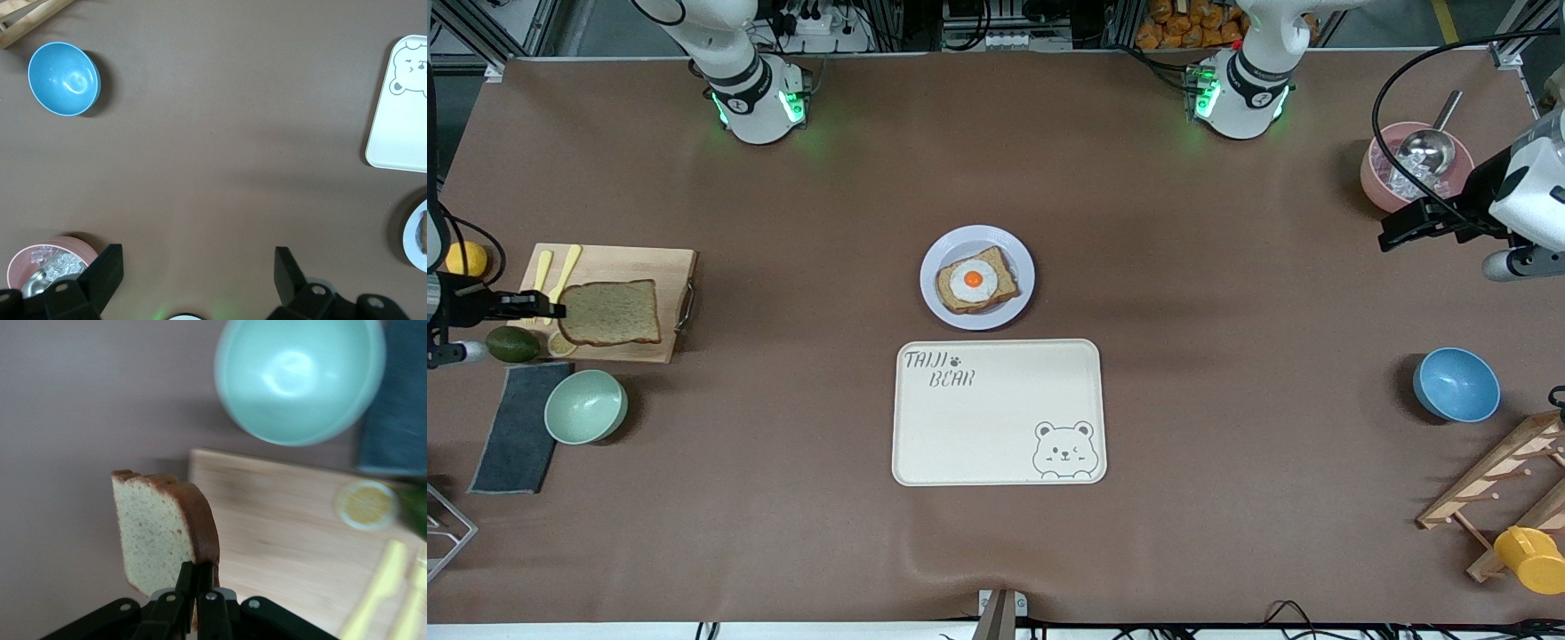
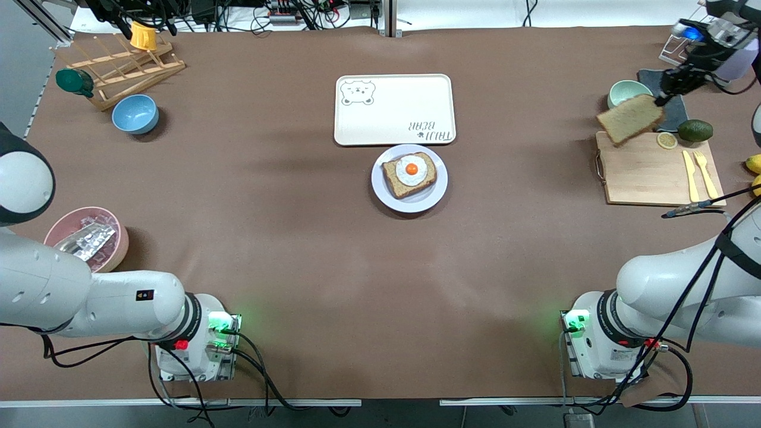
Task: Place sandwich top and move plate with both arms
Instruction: 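Lift the bread slice upright off the board with the right gripper, then carry the bread slice with the right gripper over the egg toast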
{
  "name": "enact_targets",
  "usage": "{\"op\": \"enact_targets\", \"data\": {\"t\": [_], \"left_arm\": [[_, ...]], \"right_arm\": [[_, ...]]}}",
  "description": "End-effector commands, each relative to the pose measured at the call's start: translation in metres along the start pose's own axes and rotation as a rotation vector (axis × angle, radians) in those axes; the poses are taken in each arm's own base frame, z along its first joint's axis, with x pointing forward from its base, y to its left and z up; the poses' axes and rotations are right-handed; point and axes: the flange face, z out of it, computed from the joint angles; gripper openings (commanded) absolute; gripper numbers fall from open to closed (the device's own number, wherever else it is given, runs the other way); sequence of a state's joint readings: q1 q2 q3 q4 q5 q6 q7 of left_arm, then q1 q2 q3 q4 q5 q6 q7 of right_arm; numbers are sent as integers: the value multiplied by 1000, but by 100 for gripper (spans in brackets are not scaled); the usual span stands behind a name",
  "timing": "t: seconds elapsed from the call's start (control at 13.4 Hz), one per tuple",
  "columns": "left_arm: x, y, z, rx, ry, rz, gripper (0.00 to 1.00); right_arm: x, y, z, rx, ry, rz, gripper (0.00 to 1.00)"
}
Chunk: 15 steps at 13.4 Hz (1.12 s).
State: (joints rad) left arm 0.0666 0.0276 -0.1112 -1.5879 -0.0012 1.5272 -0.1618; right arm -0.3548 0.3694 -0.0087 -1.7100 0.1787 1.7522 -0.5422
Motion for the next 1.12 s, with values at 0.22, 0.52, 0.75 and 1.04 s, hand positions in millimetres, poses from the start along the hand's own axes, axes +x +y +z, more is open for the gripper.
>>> {"op": "enact_targets", "data": {"t": [0.22, 0.52, 0.75, 1.04], "left_arm": [[-3, -1, 0, -21, -14, -18, 100], [-3, -1, 1, -20, -15, -18, 100], [-3, -2, 3, -19, -19, -20, 100], [-2, -1, 8, -17, -29, -20, 100]], "right_arm": [[46, -114, 19, 130, 13, -127, 0], [67, -207, 50, 203, -26, -128, 0], [74, -293, 78, 230, -67, -229, 0], [71, -405, 116, 234, -78, -380, 0]]}}
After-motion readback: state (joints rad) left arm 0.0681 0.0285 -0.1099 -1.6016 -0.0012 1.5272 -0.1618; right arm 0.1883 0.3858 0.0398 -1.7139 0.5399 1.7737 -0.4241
